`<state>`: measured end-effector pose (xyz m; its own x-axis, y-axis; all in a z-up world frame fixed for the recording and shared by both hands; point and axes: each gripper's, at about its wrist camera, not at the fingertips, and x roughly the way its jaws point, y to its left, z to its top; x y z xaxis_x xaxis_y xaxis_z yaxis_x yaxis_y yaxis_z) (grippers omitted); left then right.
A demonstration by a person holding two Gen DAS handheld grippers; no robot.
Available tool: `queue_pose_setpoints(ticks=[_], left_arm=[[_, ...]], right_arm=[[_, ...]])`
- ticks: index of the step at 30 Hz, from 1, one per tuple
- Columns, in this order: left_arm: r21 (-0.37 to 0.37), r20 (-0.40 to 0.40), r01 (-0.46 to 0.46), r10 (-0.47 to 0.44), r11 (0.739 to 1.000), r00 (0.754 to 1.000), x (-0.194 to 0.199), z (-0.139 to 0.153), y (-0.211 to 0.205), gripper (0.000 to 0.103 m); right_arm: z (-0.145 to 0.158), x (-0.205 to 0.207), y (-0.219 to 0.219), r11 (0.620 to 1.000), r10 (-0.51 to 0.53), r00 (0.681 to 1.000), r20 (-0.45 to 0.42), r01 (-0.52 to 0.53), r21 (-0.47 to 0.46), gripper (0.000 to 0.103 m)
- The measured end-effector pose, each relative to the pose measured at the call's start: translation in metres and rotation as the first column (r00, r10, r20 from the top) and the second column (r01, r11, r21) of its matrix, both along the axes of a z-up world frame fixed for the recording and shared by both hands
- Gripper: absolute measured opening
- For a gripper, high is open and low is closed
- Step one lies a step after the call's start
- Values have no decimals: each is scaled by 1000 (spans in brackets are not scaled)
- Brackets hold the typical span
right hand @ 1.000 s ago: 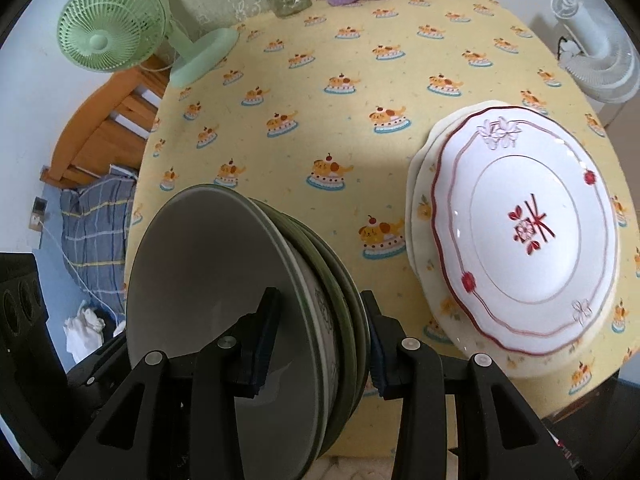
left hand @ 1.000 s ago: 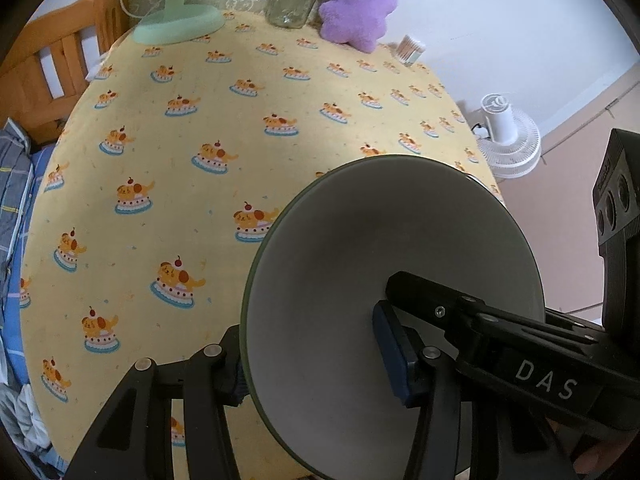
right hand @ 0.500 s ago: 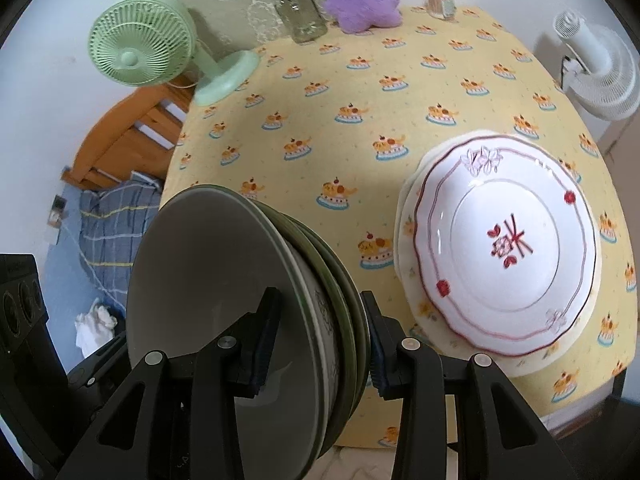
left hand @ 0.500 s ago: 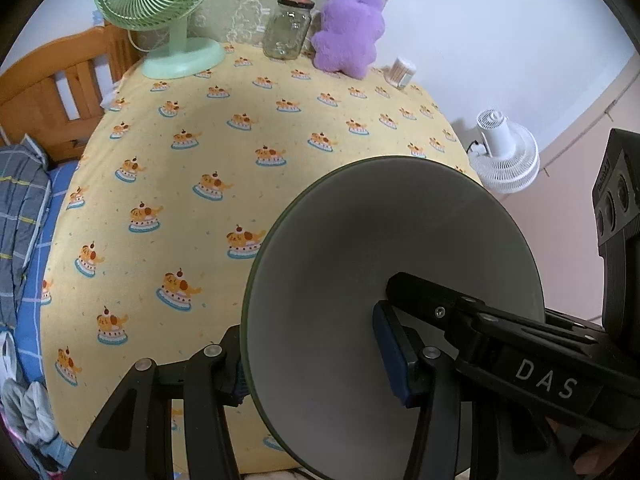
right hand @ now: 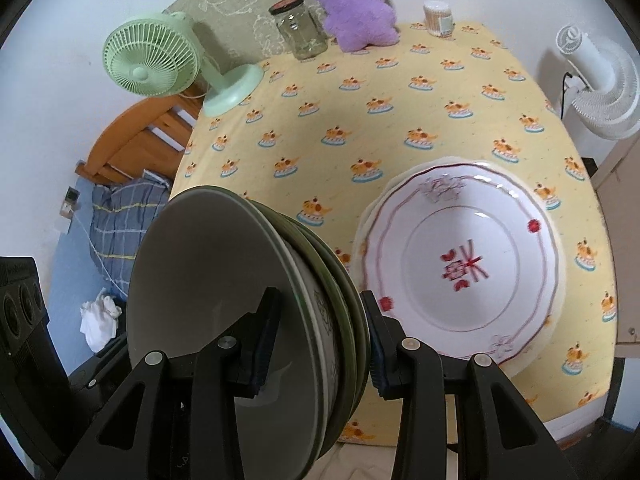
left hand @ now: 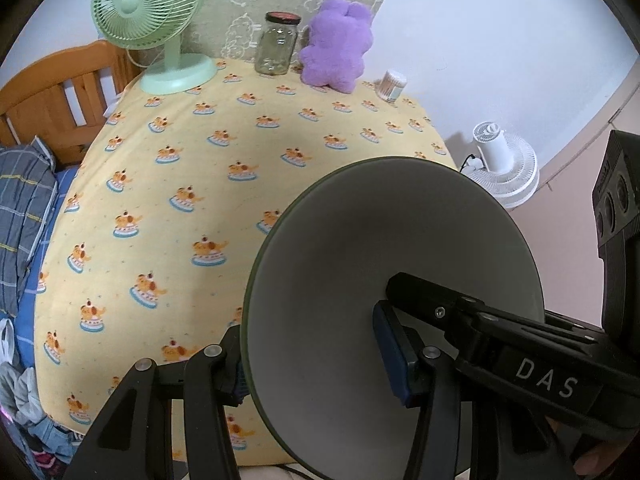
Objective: Organize plates and bowls
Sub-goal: 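Carry the nested bowls over the red-rimmed plate stack with both grippers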
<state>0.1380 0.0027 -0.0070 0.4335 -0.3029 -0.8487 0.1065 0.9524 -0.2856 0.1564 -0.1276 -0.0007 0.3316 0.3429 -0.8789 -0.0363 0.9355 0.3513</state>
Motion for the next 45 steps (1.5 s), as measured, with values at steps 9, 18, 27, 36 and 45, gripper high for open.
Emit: queue_pose_setpoints(ticks=[9, 18, 27, 36, 45], left_arm=[[-8, 6, 22, -21, 1000, 1000, 4, 1, -39, 52], [-28, -9, 42, -42, 999, 999, 13, -6, -81, 52], [-47, -38, 49, -51, 998, 998, 24, -18, -110, 52], [-60, -80, 24, -29, 998, 996, 37, -35, -122, 52], [-43, -144, -15, 9, 999, 990, 49, -53, -121, 52]], right_arm=[[5, -1, -43, 1000, -20, 1000, 9, 20, -7, 42], [0, 2, -85, 999, -49, 999, -3, 49, -23, 42], [-10, 10, -117, 997, -70, 997, -29, 69, -38, 42], [-28, 26, -133, 997, -64, 996, -69, 61, -45, 42], [-51, 45, -130, 999, -22, 990, -139, 17, -39, 42]])
